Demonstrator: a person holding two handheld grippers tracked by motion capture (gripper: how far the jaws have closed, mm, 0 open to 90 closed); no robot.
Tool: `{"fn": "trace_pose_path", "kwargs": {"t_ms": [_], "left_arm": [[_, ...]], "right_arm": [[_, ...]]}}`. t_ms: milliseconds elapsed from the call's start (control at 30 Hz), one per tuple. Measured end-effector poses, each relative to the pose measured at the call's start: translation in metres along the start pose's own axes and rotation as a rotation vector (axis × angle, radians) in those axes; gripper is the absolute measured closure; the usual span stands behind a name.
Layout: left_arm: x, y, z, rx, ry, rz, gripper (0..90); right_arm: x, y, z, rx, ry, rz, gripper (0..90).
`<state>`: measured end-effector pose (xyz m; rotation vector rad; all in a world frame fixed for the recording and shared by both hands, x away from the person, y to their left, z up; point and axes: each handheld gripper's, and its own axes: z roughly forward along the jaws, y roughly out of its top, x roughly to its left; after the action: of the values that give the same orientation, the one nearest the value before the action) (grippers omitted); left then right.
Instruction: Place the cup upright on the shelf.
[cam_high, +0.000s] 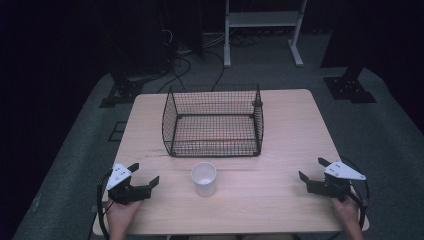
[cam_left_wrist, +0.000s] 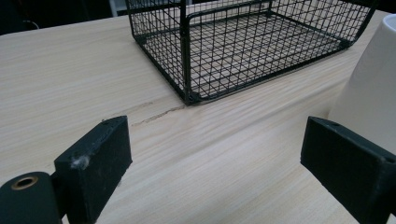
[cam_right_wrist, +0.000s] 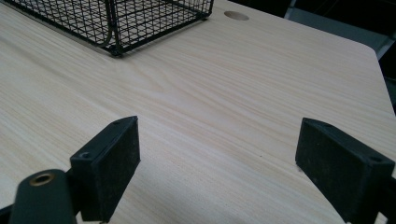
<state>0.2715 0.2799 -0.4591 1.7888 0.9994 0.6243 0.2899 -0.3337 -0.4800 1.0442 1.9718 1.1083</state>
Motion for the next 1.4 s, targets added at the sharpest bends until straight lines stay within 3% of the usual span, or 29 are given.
{"fn": "trace_pose_path", "kwargs": {"t_ms": [333,900,1133,1200,1400], "left_arm": [[-0.004,0.002,0.002,0.0,-0.026,0.012,7.9],[-0.017,0.023,0.003,-0.027,-0.1,0.065,6.6],[-0.025,0.029,0.003,-0.006,-0.156,0.097,3.6],[-0.029,0.033,0.003,-0.005,-0.195,0.107,3.1],[-0.038,0.042,0.001,-0.007,-0.235,0.139,3.0]], "right_arm": [[0.0,0.0,0.0,0.0,-0.008,0.006,13.1],[-0.001,0.0,0.0,0.006,-0.014,0.014,13.1],[0.0,0.0,0.0,0.009,-0.015,0.01,13.1],[0.0,0.0,0.0,0.01,-0.015,0.009,13.1],[0.0,0.0,0.0,0.01,-0.015,0.009,13.1]]}}
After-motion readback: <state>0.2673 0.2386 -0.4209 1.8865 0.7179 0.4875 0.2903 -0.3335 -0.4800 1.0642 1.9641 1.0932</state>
